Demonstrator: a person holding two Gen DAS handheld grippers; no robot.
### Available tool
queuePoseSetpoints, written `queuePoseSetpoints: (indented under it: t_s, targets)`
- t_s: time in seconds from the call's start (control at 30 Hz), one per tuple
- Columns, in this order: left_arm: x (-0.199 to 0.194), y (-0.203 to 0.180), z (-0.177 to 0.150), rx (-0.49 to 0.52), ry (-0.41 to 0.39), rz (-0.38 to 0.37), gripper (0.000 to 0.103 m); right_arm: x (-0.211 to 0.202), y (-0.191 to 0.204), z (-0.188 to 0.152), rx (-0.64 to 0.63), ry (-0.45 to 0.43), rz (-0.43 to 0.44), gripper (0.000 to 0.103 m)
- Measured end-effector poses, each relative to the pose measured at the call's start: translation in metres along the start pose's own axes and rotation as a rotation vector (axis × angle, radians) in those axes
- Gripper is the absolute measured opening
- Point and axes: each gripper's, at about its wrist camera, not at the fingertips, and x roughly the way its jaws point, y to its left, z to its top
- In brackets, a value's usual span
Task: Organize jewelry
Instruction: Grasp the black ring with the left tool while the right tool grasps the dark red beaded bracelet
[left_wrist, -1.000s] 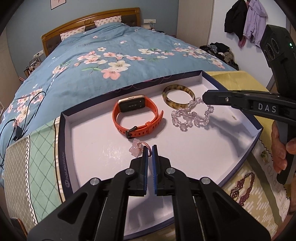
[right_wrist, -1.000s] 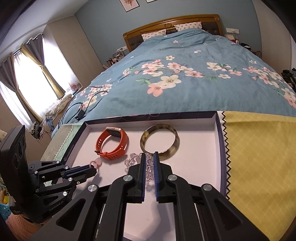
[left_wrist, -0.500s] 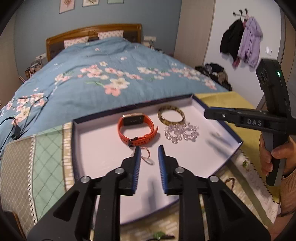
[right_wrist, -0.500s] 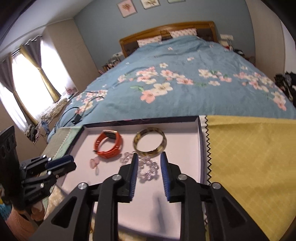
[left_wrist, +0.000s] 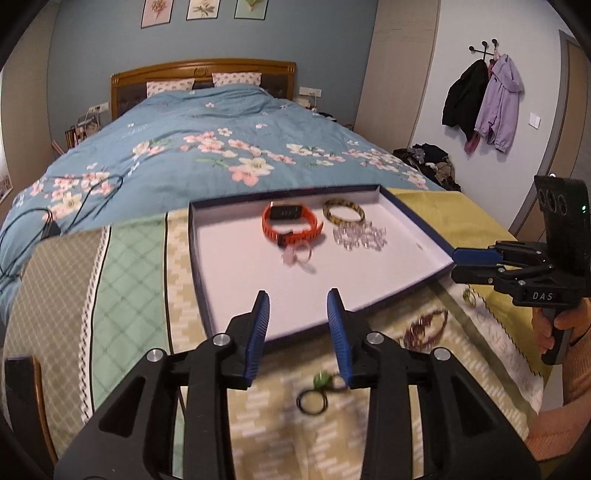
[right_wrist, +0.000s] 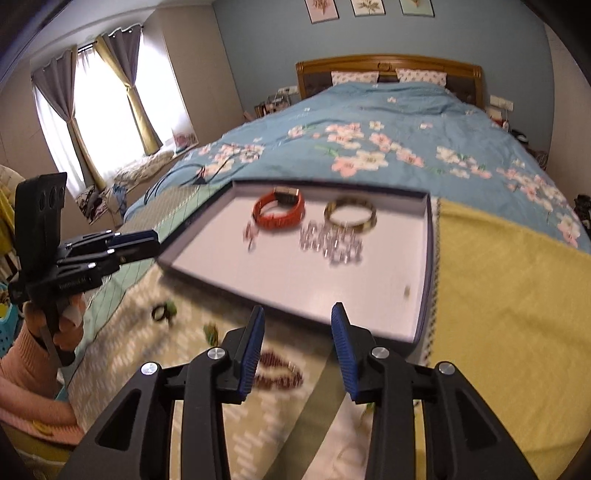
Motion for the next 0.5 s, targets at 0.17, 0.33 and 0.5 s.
queuePoseSetpoints:
  t_s: [0.17,0.33,0.5]
  targets:
    - [-0.003,0.001,-0.017,-0.006,0.021,-0.003,0.035,0.009,0.006,-0.019,-0.009,0.061,0.019,0.036]
    - [-0.005,0.0,-0.029,-0.008,0.036,-0.001,0.037,0.02,0.01,-0.028,-0.01,0.107,0.015,0.038]
    - [-0.004,0.001,-0.033,-0.028,0.045,-0.005,0.038,0.026,0.01,-0.03,-0.001,0.115,0.02,0.026]
